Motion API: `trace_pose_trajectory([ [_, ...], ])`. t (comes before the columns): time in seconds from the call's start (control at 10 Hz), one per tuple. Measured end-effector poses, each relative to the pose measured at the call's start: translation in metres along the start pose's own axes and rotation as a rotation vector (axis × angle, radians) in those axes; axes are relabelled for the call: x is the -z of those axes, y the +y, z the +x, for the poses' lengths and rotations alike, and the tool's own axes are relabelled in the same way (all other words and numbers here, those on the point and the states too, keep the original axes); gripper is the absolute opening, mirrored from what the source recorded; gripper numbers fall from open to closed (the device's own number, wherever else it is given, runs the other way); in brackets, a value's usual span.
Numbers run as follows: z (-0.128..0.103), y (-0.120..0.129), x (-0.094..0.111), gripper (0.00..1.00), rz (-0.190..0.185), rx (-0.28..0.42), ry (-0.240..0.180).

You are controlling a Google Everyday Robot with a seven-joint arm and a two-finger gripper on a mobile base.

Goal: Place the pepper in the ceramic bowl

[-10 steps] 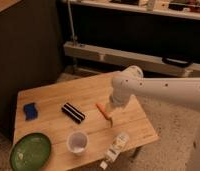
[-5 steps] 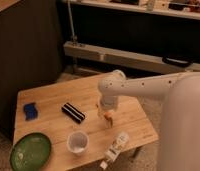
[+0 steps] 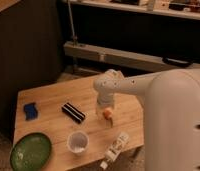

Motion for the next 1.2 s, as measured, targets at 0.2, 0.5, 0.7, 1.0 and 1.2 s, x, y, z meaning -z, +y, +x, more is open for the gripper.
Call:
trace_pose_trajectory([
  [0.2, -0.006, -0.008, -0.007, 0.65, -0.016, -0.017, 0.008],
  [0.5, -0.012, -0.009, -0.02, 0.65, -0.037, -0.027, 0.019],
  [0.7, -0.012, -0.009, -0.03, 0.65, -0.044, -0.031, 0.029],
  [1.0, -0.01, -0.01, -0.035, 0.65, -0.044, -0.046, 0.03],
  [1.2, -0.01, -0.009, -0.036, 0.58, -0.052, -0.053, 0.031],
])
